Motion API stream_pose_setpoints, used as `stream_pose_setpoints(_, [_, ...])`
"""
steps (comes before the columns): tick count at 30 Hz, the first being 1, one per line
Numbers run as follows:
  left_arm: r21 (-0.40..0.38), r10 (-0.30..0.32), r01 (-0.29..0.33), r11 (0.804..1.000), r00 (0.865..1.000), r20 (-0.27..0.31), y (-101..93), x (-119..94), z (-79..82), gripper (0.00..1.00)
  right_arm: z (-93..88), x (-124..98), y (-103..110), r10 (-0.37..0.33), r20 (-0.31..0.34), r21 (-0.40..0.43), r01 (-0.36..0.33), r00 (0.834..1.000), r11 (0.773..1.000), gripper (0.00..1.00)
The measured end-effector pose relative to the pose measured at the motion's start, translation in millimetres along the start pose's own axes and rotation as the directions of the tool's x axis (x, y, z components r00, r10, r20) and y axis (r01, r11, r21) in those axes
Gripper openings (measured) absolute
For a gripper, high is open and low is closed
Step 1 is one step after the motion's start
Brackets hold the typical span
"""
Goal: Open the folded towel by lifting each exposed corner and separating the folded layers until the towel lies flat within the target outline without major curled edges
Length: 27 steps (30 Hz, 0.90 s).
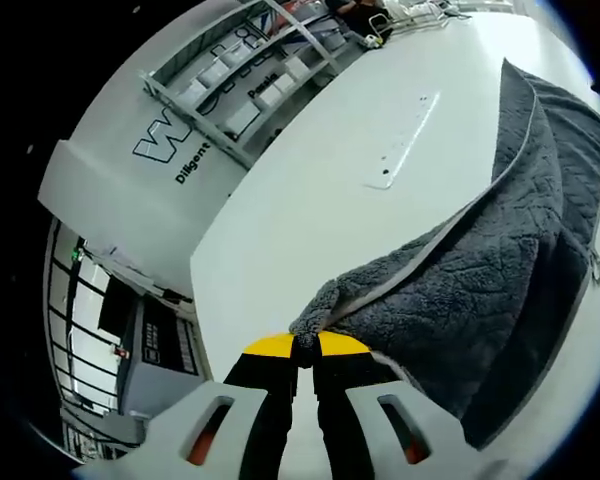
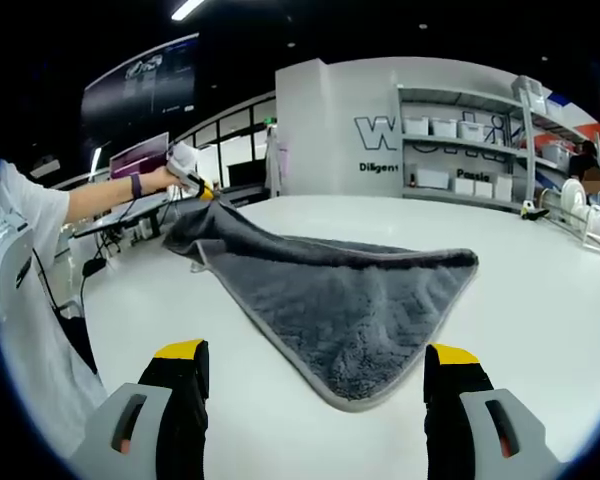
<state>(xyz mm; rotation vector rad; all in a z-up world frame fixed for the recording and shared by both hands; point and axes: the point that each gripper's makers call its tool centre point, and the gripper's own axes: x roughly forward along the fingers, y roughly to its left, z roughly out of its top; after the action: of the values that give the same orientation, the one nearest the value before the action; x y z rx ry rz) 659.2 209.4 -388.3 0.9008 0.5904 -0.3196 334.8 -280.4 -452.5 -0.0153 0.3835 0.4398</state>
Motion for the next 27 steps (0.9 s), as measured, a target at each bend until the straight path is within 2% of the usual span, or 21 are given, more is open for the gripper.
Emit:
stream_pose_setpoints(4, [0.011, 0.004, -0.004, 1.000, 1.000, -0.024, 2.7, 6.3, -2.8, 0.05, -0.8, 1.8, -0.8, 0.000, -0.006, 0.000, 0.000, 1.000, 1.000, 0.90])
stream_pose_setpoints(17, [-0.002, 0.041, -0.041, 0.999, 0.998, -0.052, 19.7, 24.7, -2.8, 0.05, -1.4, 8.7, -3.6, 0.001, -0.016, 0.004, -0.001, 1.000, 1.000, 0.90])
stream_pose_setpoints(27, [-0.026, 0.059, -0.062, 0.998, 0.994, -0.090, 32.0, 40.6, -11.9, 0.05, -1.8, 12.0, -7.5, -0.004, -0.021, 0.012, 0.004, 1.000, 1.000, 0.90])
